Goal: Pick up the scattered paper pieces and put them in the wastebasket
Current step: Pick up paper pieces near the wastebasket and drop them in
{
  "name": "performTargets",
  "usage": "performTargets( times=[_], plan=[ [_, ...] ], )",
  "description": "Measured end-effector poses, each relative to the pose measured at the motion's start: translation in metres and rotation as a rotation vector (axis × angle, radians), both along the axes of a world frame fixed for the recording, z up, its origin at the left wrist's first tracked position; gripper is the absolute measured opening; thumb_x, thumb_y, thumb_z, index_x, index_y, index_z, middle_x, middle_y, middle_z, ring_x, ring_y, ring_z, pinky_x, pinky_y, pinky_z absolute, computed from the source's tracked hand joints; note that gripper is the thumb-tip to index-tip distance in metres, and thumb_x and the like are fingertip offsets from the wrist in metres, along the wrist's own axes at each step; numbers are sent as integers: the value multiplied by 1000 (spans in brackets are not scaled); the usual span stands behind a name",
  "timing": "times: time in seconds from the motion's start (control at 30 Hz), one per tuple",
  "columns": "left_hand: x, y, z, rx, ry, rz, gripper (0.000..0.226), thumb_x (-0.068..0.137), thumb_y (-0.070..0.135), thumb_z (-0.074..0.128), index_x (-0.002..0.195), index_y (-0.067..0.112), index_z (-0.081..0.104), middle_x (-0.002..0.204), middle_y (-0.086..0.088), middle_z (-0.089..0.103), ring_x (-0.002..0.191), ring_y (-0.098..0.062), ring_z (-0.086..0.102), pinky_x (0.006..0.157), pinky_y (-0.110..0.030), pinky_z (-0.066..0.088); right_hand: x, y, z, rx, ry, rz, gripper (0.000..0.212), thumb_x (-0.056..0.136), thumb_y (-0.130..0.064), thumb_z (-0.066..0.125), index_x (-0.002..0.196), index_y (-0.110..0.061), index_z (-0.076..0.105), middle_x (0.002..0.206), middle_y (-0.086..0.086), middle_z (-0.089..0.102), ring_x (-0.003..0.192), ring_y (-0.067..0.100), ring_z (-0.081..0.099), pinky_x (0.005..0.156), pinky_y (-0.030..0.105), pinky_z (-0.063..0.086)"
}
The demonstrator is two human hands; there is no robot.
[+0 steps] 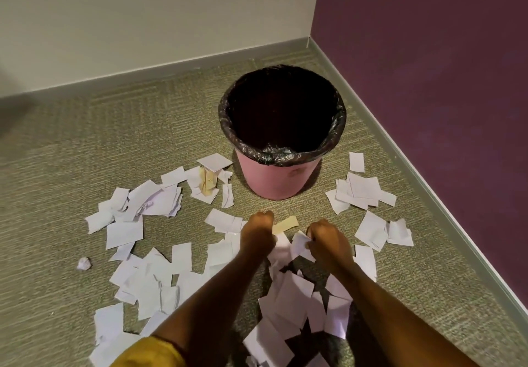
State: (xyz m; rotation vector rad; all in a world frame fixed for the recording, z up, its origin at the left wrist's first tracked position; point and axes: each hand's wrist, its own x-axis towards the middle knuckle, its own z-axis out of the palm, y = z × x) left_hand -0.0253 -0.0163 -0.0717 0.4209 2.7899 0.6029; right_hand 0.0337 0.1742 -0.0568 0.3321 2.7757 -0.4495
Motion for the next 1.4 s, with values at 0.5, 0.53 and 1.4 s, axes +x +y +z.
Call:
performTargets(
  times=[0.5,0.53,1.4],
  plan=[
    [-25,48,156,614,-551,-100,16,106,7,58,118,13,66,92,-14,78,68,-22,73,60,-38,59,0,45,123,-1399,142,-601,30,94,-11,77,122,-2,70,111,25,75,80,22,71,59,23,58],
    [-22,56,171,665,-561,-127,17,107,9,57,121,15,65,95,-13,79,71,-26,76,61,-39,59,-2,48,138,-1440,183,-594,36,92,-12,78,125,0,68,112,27,74,81,28,70,62,27,60],
    [-65,91,299,668,-38,189,36,97,46,63,123,22,72,117,5,73,104,-13,68,85,-32,58,-106,78,252,-1154,374,-585,13,100,-1,71,113,-3,70,103,22,76,79,26,78,63,29,67]
  ],
)
